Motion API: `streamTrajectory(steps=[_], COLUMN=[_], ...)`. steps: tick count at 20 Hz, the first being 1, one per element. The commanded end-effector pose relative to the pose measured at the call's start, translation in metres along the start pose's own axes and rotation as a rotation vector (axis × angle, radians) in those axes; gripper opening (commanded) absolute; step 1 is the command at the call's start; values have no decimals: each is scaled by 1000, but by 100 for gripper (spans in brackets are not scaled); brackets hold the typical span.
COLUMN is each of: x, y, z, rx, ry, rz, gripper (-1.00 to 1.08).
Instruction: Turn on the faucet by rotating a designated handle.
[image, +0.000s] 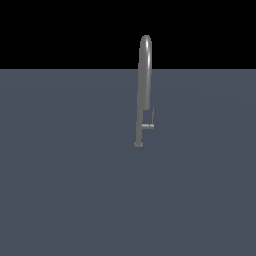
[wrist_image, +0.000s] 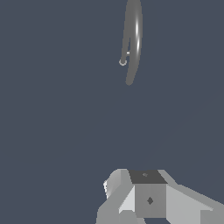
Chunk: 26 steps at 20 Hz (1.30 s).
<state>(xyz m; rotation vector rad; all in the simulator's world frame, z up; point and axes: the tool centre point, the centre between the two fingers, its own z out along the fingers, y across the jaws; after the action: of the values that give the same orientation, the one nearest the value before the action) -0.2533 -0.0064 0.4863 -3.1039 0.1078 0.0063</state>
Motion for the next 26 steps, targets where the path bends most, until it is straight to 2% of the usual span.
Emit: streamTrajectory(steps=[1,7,13,19,26], x=[0,5,20,45,85], y=[0,0,-1,0,3], z=[0,1,2,7,17], rx=[0,11,42,97,184], ry=[0,-11,-46,-104,-197], rz=[0,11,46,105,198], gripper=[-100,-100,-100,-100,-100])
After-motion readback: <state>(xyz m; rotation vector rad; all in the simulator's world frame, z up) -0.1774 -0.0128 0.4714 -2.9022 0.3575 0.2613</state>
